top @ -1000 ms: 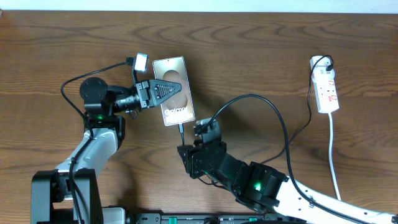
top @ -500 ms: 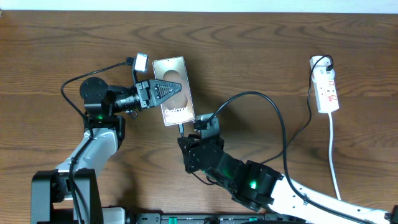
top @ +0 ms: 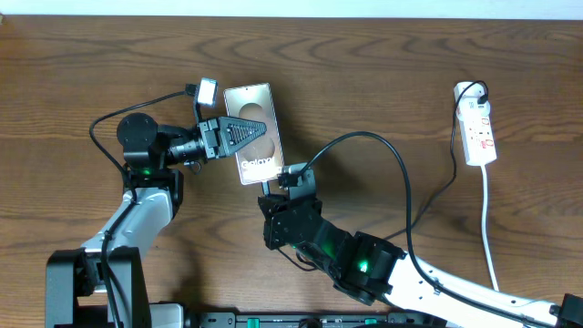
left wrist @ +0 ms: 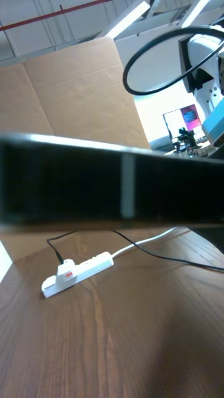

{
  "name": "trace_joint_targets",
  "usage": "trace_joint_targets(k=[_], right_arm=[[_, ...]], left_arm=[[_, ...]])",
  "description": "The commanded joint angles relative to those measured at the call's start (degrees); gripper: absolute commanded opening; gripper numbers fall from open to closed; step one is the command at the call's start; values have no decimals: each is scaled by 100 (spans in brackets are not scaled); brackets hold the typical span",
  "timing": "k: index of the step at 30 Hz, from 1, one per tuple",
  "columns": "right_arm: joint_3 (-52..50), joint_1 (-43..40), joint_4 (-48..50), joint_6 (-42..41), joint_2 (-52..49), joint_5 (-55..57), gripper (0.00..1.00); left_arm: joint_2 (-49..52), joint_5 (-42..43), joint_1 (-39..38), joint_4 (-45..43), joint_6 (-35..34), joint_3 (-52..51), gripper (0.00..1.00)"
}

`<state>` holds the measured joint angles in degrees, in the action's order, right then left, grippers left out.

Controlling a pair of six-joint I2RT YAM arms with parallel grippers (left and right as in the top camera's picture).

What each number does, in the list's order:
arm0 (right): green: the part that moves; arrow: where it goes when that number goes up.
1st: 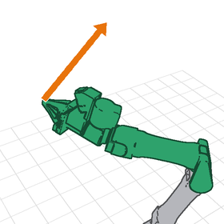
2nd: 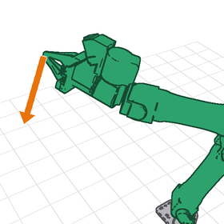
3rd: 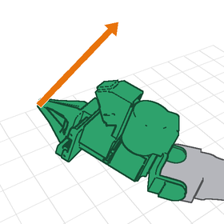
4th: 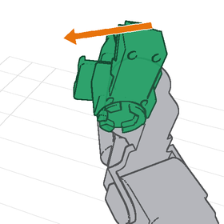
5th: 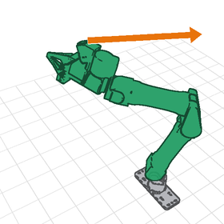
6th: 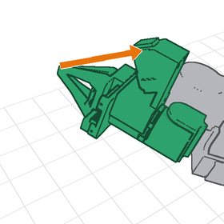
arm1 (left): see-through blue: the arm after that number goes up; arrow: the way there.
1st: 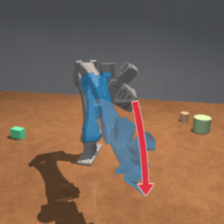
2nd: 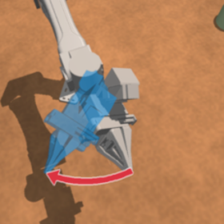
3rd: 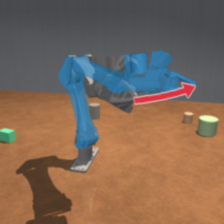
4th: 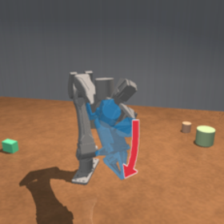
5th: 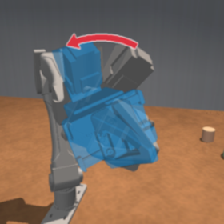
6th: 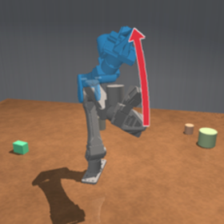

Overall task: Plug charger to phone and switch on socket
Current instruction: 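Open the right gripper and withdraw it from the plugged cable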

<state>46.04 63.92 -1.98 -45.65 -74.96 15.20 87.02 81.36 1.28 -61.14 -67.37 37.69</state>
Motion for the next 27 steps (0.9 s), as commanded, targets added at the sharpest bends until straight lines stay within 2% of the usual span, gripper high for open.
trace_joint_targets(k=[1,13,20,22,24,27], right_arm=[[79,-116,103,116,0,116,1],[79,-586,896,435,0,24,1],[105,-935,979,678,0,-597,2],[105,-933,874,678,7,-780,6],[105,-933,791,680,15,-1056,17],[105,-933,568,678,81,-1311,26]], left_arm=[[-55,343,-11,-68,94,57,7],[-55,522,-197,-74,96,-138,8],[-55,719,-490,-105,98,-184,7],[-55,811,-483,-114,131,-184,7],[-55,848,-485,-114,177,-184,7],[-55,866,-485,-114,317,-184,7]])
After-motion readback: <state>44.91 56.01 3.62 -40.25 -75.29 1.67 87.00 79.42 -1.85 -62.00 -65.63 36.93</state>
